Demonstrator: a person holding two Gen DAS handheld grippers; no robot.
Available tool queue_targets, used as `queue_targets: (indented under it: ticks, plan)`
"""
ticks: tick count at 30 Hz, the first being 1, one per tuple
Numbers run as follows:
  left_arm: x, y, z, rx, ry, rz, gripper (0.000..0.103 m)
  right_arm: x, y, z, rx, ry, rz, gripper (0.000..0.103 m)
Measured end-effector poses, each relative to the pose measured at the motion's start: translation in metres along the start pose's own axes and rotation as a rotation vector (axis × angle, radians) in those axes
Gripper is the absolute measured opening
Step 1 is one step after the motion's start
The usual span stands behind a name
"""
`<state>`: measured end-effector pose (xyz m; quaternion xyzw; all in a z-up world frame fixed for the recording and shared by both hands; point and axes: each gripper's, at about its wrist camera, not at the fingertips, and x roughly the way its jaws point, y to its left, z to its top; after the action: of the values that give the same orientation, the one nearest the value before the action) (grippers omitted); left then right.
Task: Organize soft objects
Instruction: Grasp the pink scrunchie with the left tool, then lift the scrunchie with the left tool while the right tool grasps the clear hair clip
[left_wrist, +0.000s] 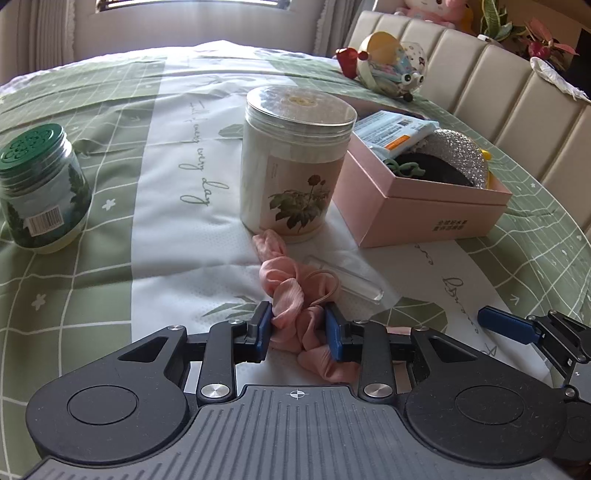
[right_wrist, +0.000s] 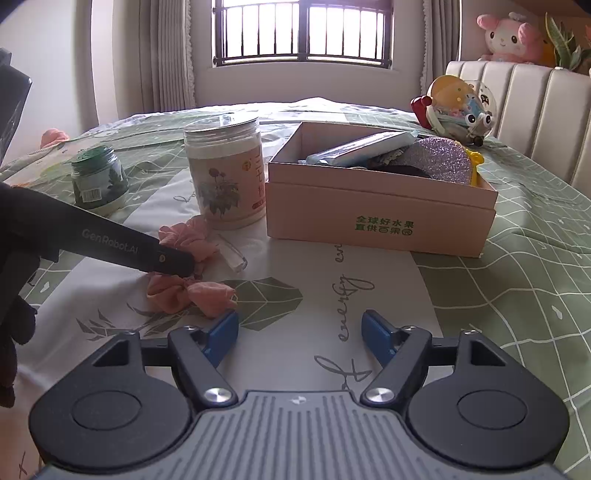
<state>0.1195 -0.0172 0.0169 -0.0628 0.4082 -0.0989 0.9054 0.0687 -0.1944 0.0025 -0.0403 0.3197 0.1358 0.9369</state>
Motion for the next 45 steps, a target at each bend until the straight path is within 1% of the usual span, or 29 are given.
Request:
queue_targets:
  ticks: [3,7,11,14,17,21,23,26,28,30,32,36,40,43,45]
  plan:
    - [0.0,-0.001,-0.001,0.01,0.0,0.002,0.035,0.0,0.0,0.0,0.0,0.0,0.0,0.075]
    - [0.0,-0.006,-0.004,0.059,-0.005,0.004,0.035,0.001,0.0,0.0,-0.002,0.004,-0.001,0.077]
    - [0.001,-0.005,-0.003,0.044,0.002,0.002,0.035,0.001,0.0,-0.001,0.0,0.005,-0.001,0.078]
    - [0.003,-0.003,0.002,0.008,0.027,-0.005,0.035,0.002,0.0,-0.001,0.003,0.014,0.007,0.08]
    - [0.003,-0.002,0.002,-0.012,0.029,-0.004,0.035,0.003,-0.002,-0.001,0.009,0.019,0.018,0.081]
    - [0.0,-0.009,-0.005,0.041,-0.001,0.018,0.035,0.004,-0.002,-0.001,0.011,0.024,0.028,0.083]
    - [-0.001,-0.01,-0.007,0.05,-0.015,0.024,0.035,0.004,-0.002,0.0,0.009,0.026,0.032,0.085]
    - [-0.003,-0.007,-0.008,0.037,-0.027,0.012,0.029,0.004,-0.002,0.0,0.005,0.029,0.036,0.086]
    - [-0.006,-0.006,-0.01,0.033,-0.037,0.007,0.02,0.005,-0.002,0.0,0.006,0.033,0.04,0.087]
    - [-0.009,-0.004,-0.01,0.029,-0.047,0.007,0.018,0.005,-0.003,0.0,0.009,0.042,0.048,0.088]
    - [-0.014,-0.001,-0.011,0.011,-0.054,-0.01,0.017,0.006,-0.003,0.001,0.014,0.057,0.051,0.089]
    - [-0.032,0.007,-0.01,-0.012,-0.1,-0.026,0.015,0.009,0.0,0.003,-0.005,0.077,0.051,0.092]
    - [-0.055,0.025,-0.009,-0.092,-0.178,0.007,0.015,0.008,0.001,0.003,-0.025,0.077,0.052,0.093]
    - [-0.071,0.039,-0.009,-0.116,-0.212,0.039,0.015,0.005,0.003,0.006,-0.035,0.072,0.043,0.092]
    - [-0.079,0.046,-0.008,-0.118,-0.231,0.064,0.015,0.0,0.007,0.009,-0.037,0.046,0.039,0.09]
